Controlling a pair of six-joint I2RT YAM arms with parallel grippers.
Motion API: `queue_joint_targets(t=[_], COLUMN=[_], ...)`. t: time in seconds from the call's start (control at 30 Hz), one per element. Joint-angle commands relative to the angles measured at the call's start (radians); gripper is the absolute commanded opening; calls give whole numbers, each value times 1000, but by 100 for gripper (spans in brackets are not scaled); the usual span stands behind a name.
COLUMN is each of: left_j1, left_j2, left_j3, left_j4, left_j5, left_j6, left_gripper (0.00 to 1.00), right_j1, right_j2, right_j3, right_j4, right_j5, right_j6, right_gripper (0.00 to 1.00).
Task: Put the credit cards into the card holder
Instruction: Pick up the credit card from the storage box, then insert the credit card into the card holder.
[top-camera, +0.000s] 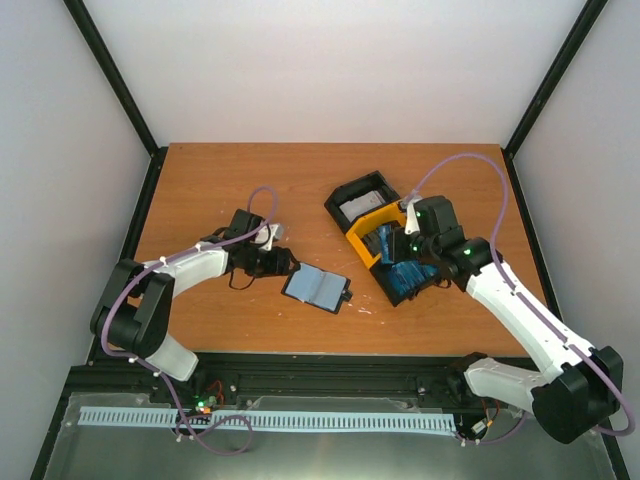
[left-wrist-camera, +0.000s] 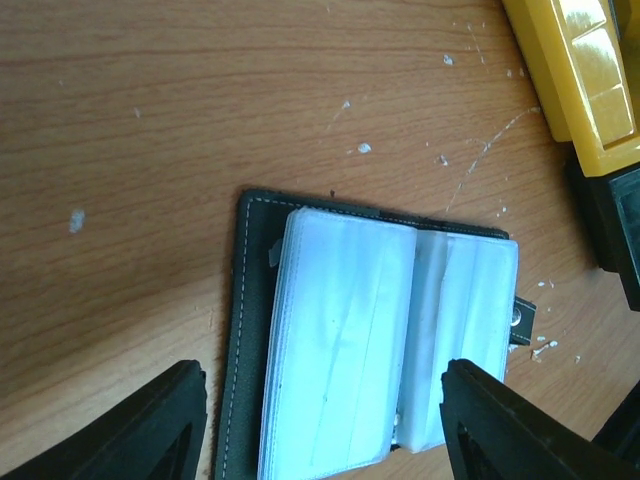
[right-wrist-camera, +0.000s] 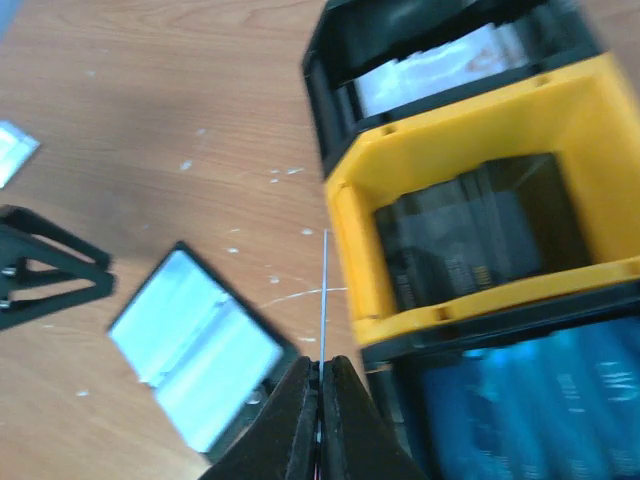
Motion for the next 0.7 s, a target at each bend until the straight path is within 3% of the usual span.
queue_joint_targets(t=[0.0, 0.2, 0.33, 0.5, 0.67], left_j1=[5, 5, 5, 5, 5], left_j2=[11, -16, -59, -18, 34], left_j3=[-21, -24, -41, -51, -48], left_j4=[31, 24, 51, 54, 66], left_j5=[46, 74, 85, 60, 29], left_j6=[-21, -28, -74, -134, -152], left_gripper=[65, 64, 69, 67, 54], right_j1=[-3, -4, -4, 29, 107], right_j2=[-5, 24, 51, 124, 234], right_j3=[-87, -159, -233, -266, -255], right_j4=[180, 339, 474, 544, 571], right_j5=[-210, -422, -483, -432, -314], right_j6=[218, 288, 373, 472, 562], right_gripper=[3, 3, 3, 3, 3])
